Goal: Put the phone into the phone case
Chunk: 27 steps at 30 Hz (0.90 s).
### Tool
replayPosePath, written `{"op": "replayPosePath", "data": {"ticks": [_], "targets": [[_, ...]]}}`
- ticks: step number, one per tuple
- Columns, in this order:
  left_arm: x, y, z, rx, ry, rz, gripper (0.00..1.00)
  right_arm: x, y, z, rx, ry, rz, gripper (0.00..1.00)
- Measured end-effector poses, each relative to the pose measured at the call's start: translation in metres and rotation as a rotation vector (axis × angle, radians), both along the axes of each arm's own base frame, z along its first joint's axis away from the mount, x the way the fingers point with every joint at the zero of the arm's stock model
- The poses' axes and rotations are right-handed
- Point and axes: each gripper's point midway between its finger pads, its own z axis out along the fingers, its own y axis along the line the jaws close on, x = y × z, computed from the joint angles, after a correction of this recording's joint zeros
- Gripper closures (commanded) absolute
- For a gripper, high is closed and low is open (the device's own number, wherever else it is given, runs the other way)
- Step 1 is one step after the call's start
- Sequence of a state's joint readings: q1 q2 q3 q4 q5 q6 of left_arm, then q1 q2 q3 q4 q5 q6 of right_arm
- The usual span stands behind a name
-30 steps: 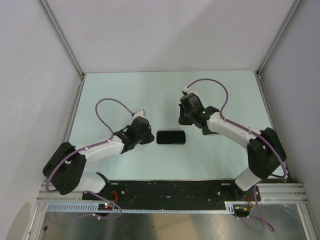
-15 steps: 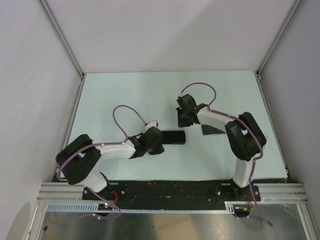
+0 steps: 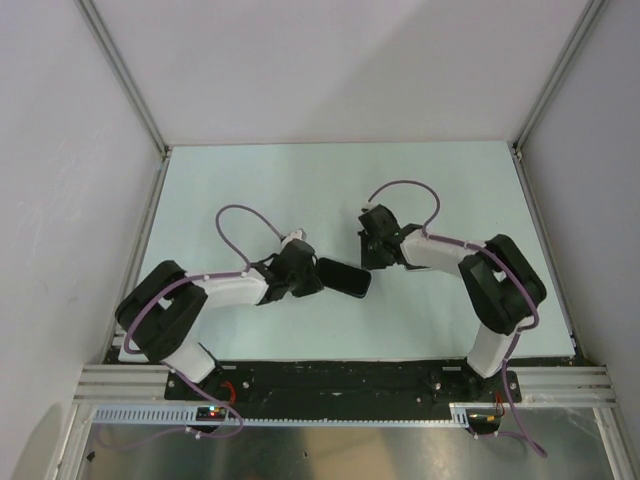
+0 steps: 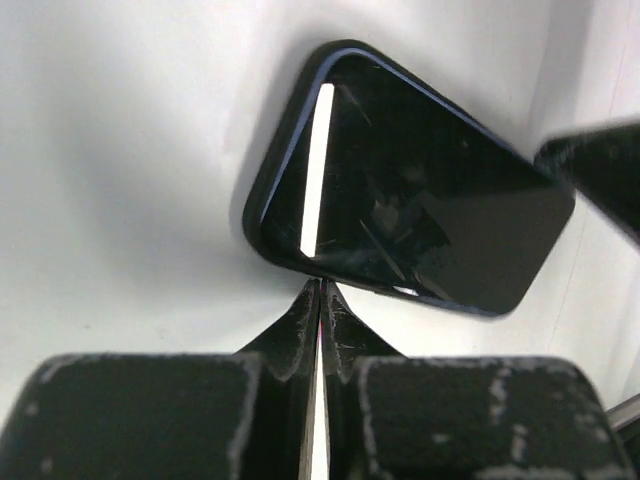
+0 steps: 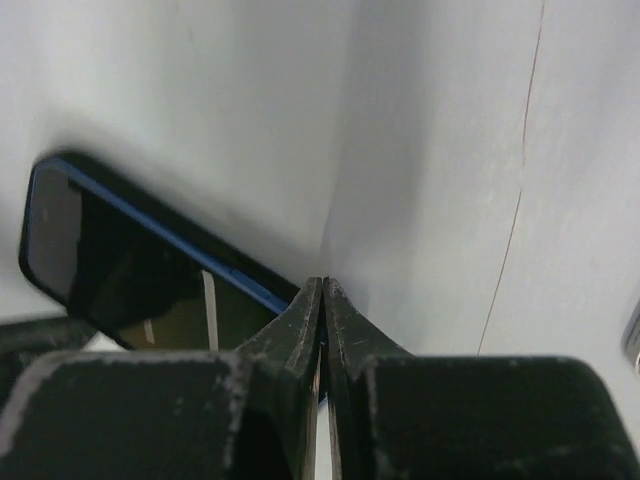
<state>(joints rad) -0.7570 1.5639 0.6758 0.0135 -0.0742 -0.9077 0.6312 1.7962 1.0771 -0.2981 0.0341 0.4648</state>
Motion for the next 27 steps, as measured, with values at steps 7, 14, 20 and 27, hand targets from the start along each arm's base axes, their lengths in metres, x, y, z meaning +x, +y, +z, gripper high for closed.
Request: {"op": "replayPosePath", "data": {"ticks": [7,14,20,27], "targets": [[0.022,0.023,0.0,0.025,-0.01,0.06,0.93,-0.061,-0.002,-0.005,0.024,0.063,0.03,0.92],[0.031,0.03,0.001,0.04,-0.019,0.066,0.93,-0.083,-0.001,0.0,0.046,0.099,0.023,0.85],[0.024,0.031,0.013,0.02,-0.047,0.051,0.93,-0.074,-0.001,0.035,0.107,0.018,-0.006,0.76],[0.003,0.013,0.022,-0.007,-0.064,-0.015,0.94,-0.077,0.005,0.04,0.122,0.003,0.016,0.77]]}}
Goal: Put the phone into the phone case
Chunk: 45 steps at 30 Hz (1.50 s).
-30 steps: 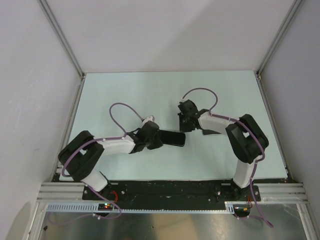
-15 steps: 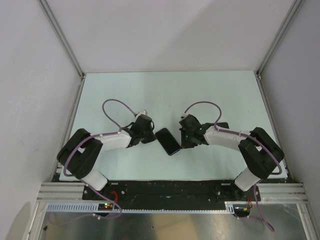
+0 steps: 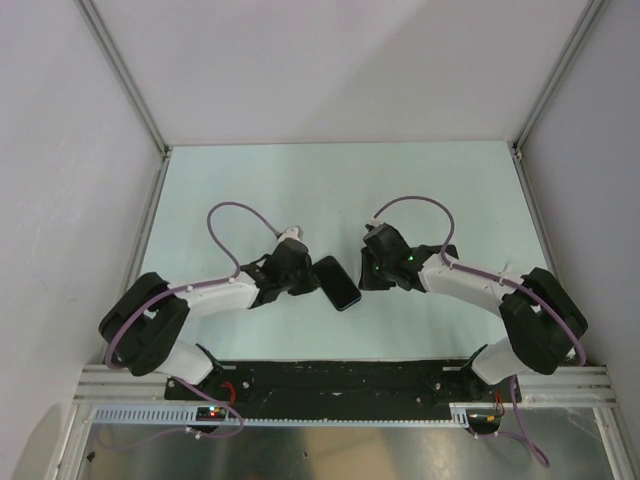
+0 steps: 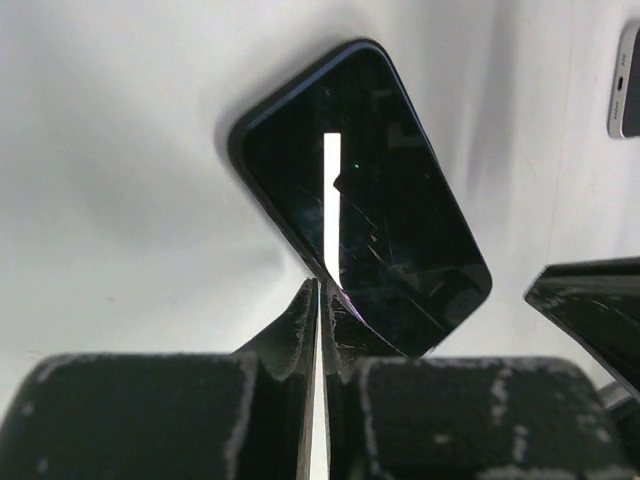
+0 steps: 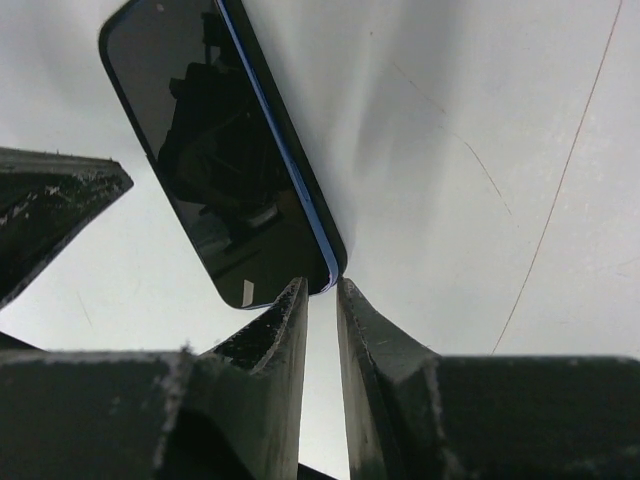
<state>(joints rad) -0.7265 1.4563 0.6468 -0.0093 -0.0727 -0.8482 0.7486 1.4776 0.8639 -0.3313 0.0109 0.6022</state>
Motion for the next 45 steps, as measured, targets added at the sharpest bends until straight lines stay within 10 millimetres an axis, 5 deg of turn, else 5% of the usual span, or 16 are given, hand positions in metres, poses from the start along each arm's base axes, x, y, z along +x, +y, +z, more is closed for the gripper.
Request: {"op": "replayPosePath", "data": {"ticks": [13,27,45], "targets": [[-0.011,-0.011,0.001,-0.01,0.006,-0.031,0.94,-0.006,-0.001,-0.028,-0.066,0.051,0.026,0.78],[-0.015,-0.01,-0.006,-0.001,0.025,-0.027,0.94,-0.003,0.007,-0.028,-0.081,0.04,0.055,0.94],[-0.015,-0.01,-0.017,0.009,0.043,-0.022,0.94,0.009,0.017,-0.029,-0.106,-0.017,0.053,0.96]]}}
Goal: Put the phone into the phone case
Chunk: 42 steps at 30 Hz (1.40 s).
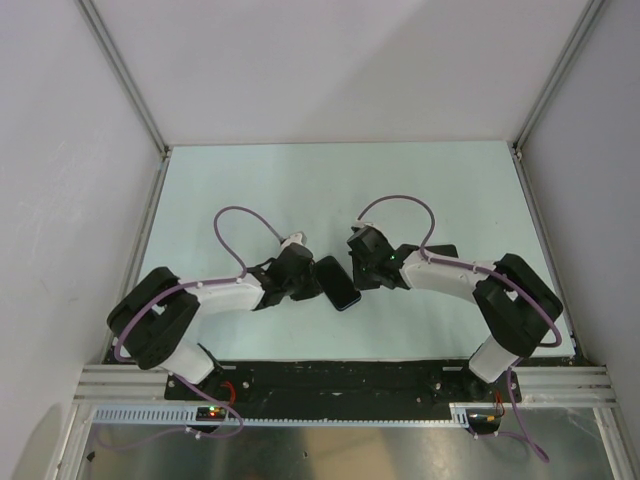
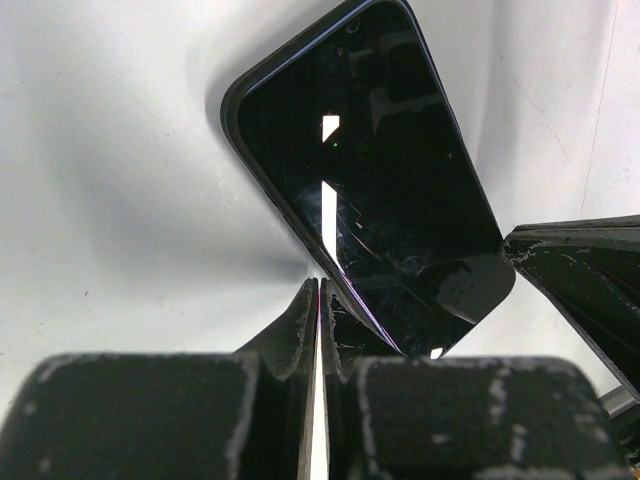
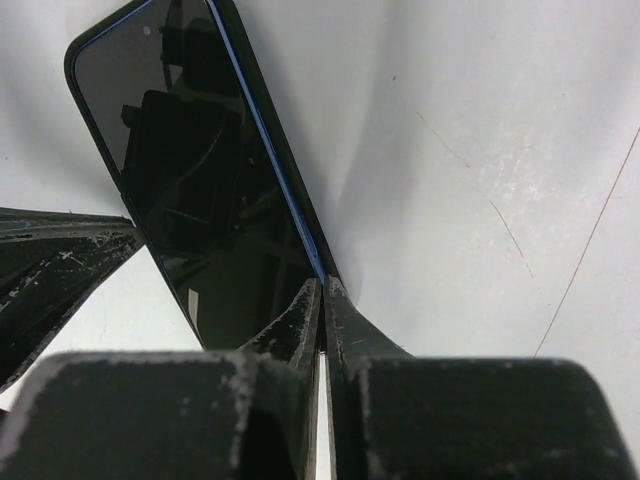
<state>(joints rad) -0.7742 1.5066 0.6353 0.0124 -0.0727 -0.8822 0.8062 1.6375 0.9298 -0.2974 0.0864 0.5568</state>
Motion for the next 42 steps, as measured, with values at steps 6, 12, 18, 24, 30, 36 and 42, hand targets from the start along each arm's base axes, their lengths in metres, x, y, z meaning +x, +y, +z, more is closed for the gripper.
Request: {"op": "replayPosePath", "data": {"ticks": [6,12,18,24,30,36,42], "targets": [[0.001,-0.001,0.0,-0.003,-0.001,0.0,0.94,0.002,0.002,-0.002,0.01,-0.025,-0.003,0.96],[0.0,0.0,-0.004,0.005,0.007,0.0,0.94,0.002,0.002,-0.006,0.027,-0.053,-0.015,0.96],[0.0,-0.001,-0.005,0.004,0.007,-0.001,0.94,0.004,0.005,-0.009,0.062,-0.081,-0.036,0.96],[0.0,-0.001,-0.005,0.004,0.007,-0.001,0.94,0.007,0.007,-0.011,0.08,-0.117,-0.064,0.96],[0.0,-0.001,-0.005,0.004,0.007,-0.001,0.94,0.008,0.008,-0.014,0.083,-0.141,-0.085,0.91],[0.0,-0.001,-0.005,0.004,0.008,-0.001,0.94,0.01,0.009,-0.006,0.089,-0.122,-0.08,0.84],[-0.001,0.0,-0.004,0.004,0.01,-0.003,0.93,0.003,0.01,-0.003,0.079,-0.073,-0.044,0.69]]}}
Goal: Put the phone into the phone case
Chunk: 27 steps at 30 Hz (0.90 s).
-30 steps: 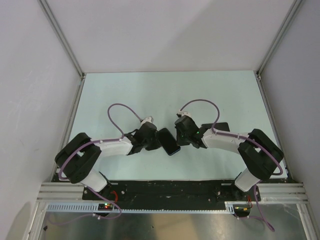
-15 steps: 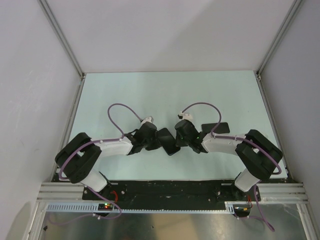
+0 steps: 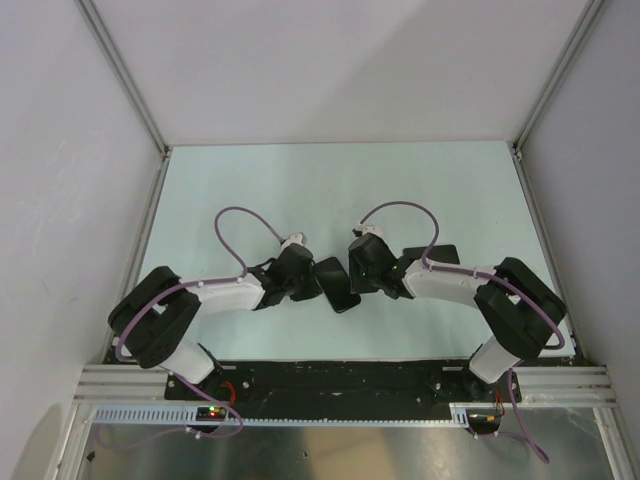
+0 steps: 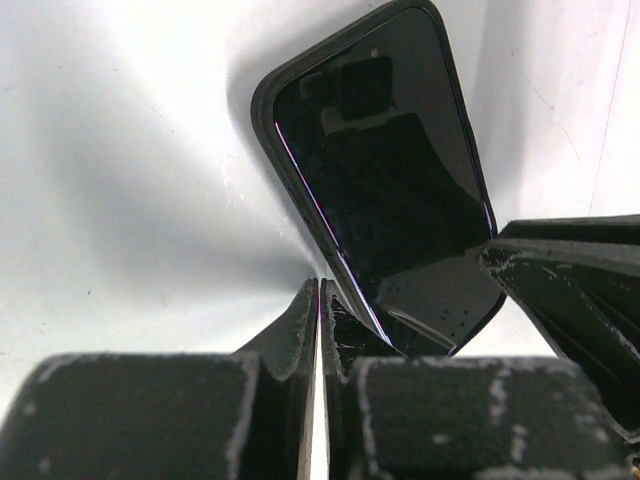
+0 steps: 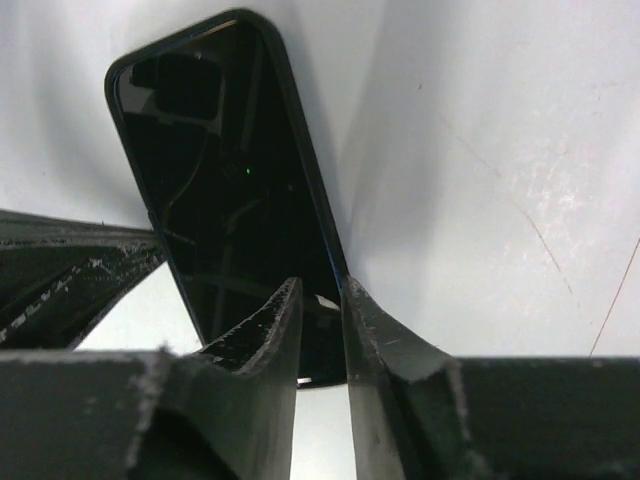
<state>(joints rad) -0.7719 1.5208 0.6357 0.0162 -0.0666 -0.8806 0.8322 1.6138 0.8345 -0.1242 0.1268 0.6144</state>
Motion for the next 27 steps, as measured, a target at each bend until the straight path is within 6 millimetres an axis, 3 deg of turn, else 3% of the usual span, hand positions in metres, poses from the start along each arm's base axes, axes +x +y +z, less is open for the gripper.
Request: {"op": "replayPosePath", "data": {"ticks": [8,16,27], "targets": [[0.002,0.007,0.019,-0.01,-0.033,0.008,0.93,-0.033,-0.01,0.003,-0.101,0.068,0.101,0.71],[0.012,0.019,0.031,-0.019,-0.056,0.044,0.93,-0.061,0.005,0.006,-0.151,0.062,0.203,0.74],[0.015,0.035,0.03,-0.013,-0.053,0.084,0.92,-0.06,0.028,0.017,-0.144,0.036,0.234,0.75]]}}
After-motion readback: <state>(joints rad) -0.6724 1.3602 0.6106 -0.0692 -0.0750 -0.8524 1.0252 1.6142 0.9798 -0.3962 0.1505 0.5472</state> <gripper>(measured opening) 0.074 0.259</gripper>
